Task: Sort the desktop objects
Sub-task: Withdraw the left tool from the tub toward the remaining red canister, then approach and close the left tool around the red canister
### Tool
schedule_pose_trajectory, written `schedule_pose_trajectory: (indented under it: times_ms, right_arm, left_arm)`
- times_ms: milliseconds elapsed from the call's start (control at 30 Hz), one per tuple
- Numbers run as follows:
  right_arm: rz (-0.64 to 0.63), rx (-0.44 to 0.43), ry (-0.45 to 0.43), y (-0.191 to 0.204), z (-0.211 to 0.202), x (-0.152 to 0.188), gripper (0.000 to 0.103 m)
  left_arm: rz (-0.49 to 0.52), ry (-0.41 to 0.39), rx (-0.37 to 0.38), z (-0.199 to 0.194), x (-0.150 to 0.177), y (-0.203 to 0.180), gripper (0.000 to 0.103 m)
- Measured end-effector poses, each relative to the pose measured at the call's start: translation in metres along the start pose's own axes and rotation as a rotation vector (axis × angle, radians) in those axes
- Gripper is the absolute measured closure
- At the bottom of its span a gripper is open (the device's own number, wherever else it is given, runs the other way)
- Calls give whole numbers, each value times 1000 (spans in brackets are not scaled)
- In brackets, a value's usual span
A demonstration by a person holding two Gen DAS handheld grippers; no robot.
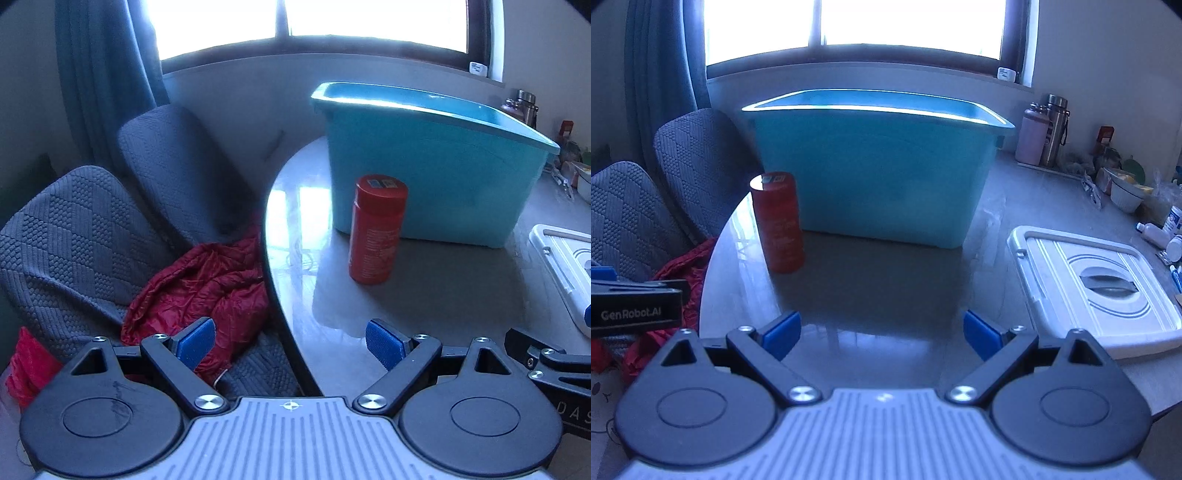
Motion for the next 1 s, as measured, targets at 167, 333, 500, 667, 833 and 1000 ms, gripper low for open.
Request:
schedule_pose_trajectory:
  times_ms: [167,333,500,667,833,1000]
  right_arm:
    - [2,18,7,-7,0,5,8]
    - [20,31,9,-15,0,11,8]
    - [30,52,14,-22,-3,14,8]
    - [25,71,4,-28,-6,15,8]
    - [37,75,5,-34,-6,17,8]
    - [34,91,6,-40,-6,22,8]
  left_arm:
    - [14,-15,8,6,-1,-15,13]
    - [24,-35,26,12,-6,-27,13]
    - [24,-32,53,22,-9,-37,13]
    - [34,-47,67,29,-11,-49,13]
    - [32,-56,74,38,-13,-57,13]
    - [39,-92,78,42,-18,-65,13]
Point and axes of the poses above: each gripper's, at about its wrist camera, not at the fingertips, and z roughly the way its jaws point, y to its left, x to its underside, the point moved 8 cm from there along z, roughly the way its jaws point, and after that the axes turned 15 degrees about y, right-handed, at the moved point
